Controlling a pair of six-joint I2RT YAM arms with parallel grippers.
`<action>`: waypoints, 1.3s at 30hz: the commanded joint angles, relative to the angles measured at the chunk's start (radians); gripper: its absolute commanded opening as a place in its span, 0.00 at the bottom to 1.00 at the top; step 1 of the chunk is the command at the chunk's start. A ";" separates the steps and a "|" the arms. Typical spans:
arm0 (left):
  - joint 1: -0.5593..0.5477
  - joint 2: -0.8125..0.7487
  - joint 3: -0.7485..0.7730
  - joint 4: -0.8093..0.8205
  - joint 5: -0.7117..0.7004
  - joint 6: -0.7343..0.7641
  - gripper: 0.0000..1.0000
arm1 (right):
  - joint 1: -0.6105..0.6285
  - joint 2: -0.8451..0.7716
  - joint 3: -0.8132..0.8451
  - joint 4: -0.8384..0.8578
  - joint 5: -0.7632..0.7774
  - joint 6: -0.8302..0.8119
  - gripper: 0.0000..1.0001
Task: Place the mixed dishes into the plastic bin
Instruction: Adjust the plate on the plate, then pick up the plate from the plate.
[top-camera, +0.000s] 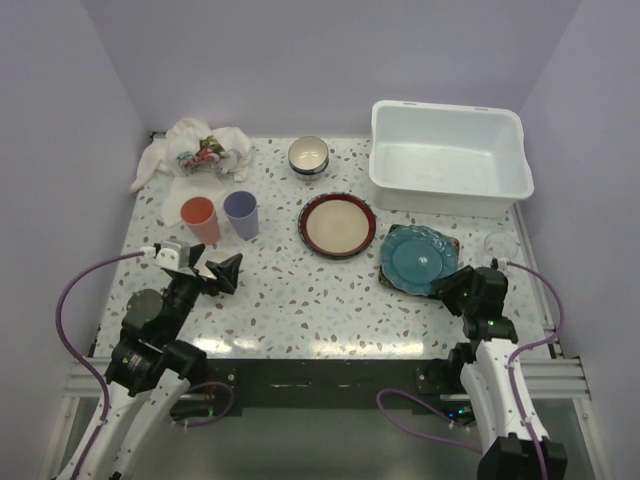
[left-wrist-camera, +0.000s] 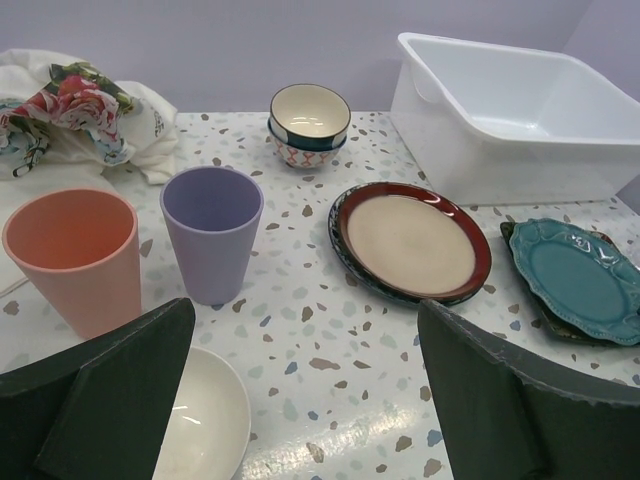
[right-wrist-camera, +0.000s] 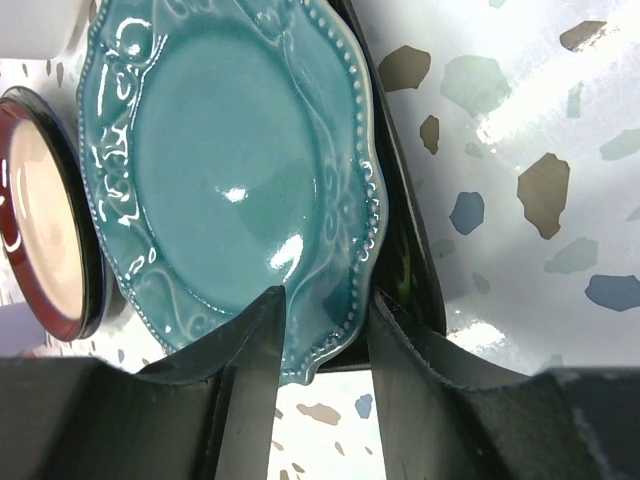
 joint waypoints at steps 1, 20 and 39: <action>-0.006 -0.013 0.005 0.032 0.010 -0.008 0.98 | 0.003 0.040 0.007 -0.061 0.053 -0.022 0.44; -0.006 -0.007 0.002 0.039 0.018 -0.008 0.99 | 0.003 0.111 -0.100 0.159 0.073 0.170 0.58; -0.014 0.464 0.094 0.208 0.338 -0.205 1.00 | 0.003 0.064 -0.117 0.262 -0.039 0.215 0.10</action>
